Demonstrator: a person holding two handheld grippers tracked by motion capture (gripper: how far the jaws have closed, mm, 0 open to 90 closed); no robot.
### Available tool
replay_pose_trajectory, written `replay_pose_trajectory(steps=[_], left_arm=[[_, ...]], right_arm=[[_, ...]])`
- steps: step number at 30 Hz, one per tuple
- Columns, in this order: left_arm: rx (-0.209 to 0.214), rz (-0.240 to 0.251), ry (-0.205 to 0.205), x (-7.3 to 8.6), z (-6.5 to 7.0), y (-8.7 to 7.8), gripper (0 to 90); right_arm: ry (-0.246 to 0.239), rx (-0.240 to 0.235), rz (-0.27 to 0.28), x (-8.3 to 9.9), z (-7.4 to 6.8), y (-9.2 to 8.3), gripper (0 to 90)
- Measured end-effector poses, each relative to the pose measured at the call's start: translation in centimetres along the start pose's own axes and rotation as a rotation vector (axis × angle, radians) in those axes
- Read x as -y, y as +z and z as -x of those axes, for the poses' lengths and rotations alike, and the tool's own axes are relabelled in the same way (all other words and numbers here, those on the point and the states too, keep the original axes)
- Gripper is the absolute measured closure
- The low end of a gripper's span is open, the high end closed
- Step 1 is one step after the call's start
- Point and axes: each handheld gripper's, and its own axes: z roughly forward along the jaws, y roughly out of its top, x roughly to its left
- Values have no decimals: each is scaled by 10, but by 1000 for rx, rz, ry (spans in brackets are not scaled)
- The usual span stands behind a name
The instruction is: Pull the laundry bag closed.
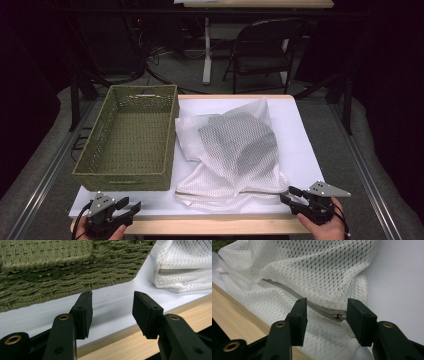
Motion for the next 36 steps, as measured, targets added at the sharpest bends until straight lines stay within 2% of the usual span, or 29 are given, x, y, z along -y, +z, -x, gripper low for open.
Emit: replay_pose_trajectory(steps=[3, 8, 17, 36], left_arm=[[3, 0, -11, 2, -1, 2, 509], [-5, -16, -1, 2, -1, 7, 507], [-6, -20, -13, 2, -3, 11, 503], [-6, -23, -10, 2, -3, 13, 500]], right_arm=[[-12, 2, 0, 0, 0, 1, 511], [-22, 5, 6, 1, -2, 2, 508], [-13, 5, 0, 3, 0, 4, 505], [-20, 5, 4, 3, -1, 6, 497]])
